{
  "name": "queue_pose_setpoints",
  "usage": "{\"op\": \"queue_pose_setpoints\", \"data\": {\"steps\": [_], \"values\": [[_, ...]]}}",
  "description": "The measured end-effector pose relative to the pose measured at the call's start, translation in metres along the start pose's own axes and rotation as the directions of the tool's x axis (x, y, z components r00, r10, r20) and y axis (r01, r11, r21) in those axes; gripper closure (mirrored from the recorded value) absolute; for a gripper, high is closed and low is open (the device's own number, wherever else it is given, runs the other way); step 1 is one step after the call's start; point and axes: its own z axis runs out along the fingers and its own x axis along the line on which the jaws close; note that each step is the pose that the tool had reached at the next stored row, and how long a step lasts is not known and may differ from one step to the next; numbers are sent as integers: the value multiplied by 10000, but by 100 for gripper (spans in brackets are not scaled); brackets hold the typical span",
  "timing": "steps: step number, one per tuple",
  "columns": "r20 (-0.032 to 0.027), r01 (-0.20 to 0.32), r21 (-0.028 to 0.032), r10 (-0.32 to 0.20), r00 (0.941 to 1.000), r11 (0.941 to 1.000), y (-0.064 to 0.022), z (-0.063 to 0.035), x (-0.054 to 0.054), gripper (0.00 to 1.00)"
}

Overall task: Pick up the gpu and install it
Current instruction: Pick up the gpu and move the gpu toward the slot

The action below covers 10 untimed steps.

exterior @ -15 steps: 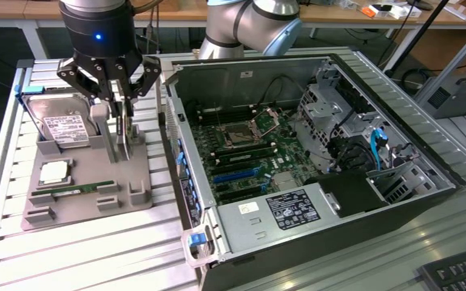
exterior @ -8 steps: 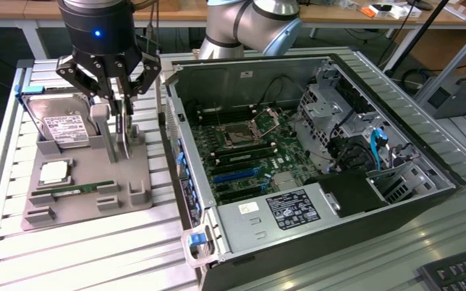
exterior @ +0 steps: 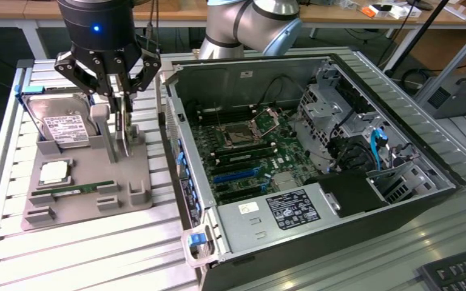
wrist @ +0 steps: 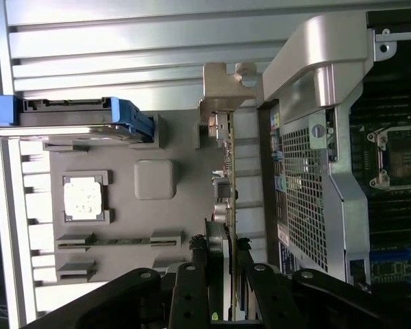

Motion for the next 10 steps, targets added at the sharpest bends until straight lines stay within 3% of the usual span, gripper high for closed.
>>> {"op": "queue_pose_setpoints", "data": {"steps": [10], "values": [[0,0,0,0,10000,10000,3,-67,-2,73]]}}
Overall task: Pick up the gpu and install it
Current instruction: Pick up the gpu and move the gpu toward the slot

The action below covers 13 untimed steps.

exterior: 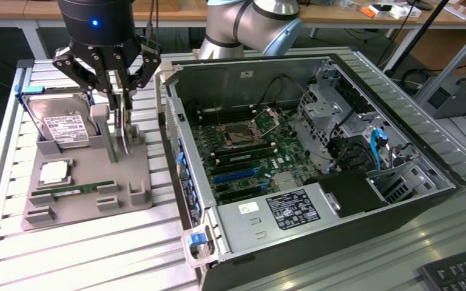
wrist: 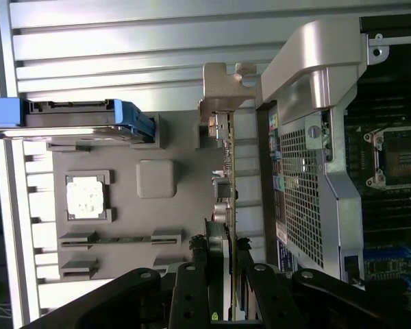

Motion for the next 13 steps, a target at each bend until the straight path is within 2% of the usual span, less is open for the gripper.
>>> {"op": "queue_pose_setpoints", "data": {"steps": [13], "values": [[0,1,0,-1,10000,10000,3,-78,-2,73]]}}
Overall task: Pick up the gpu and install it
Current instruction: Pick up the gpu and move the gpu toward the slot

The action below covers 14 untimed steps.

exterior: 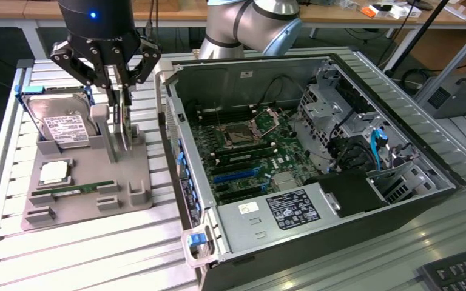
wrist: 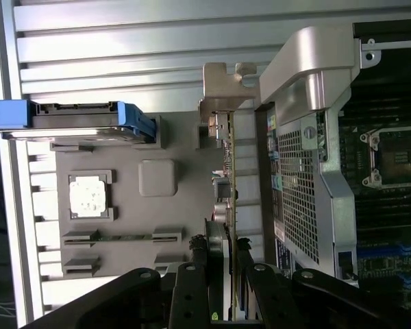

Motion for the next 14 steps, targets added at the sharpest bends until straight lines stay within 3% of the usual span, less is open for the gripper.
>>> {"op": "queue_pose_setpoints", "data": {"steps": [14], "values": [[0,0,0,0,10000,10000,3,-79,-2,73]]}}
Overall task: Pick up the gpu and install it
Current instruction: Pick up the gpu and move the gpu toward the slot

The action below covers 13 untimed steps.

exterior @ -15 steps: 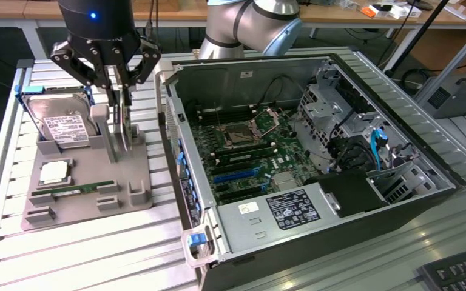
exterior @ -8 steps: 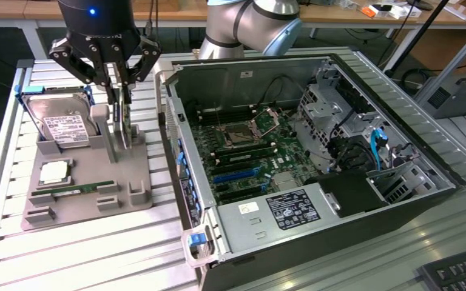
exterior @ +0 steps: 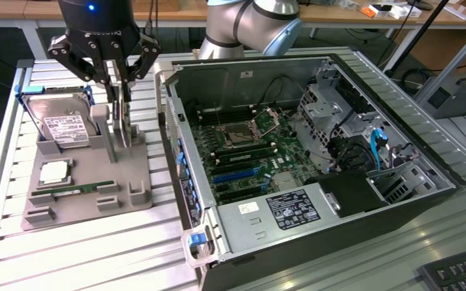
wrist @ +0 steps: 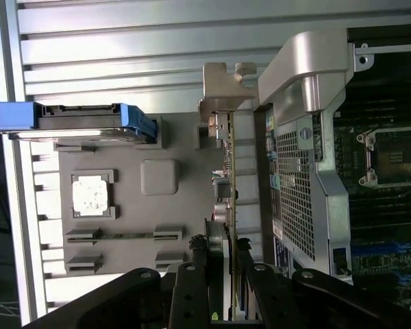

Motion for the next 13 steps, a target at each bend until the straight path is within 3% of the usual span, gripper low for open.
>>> {"op": "queue_pose_setpoints", "data": {"steps": [13], "values": [[0,0,-1,0,10000,10000,3,-78,-2,73]]}}
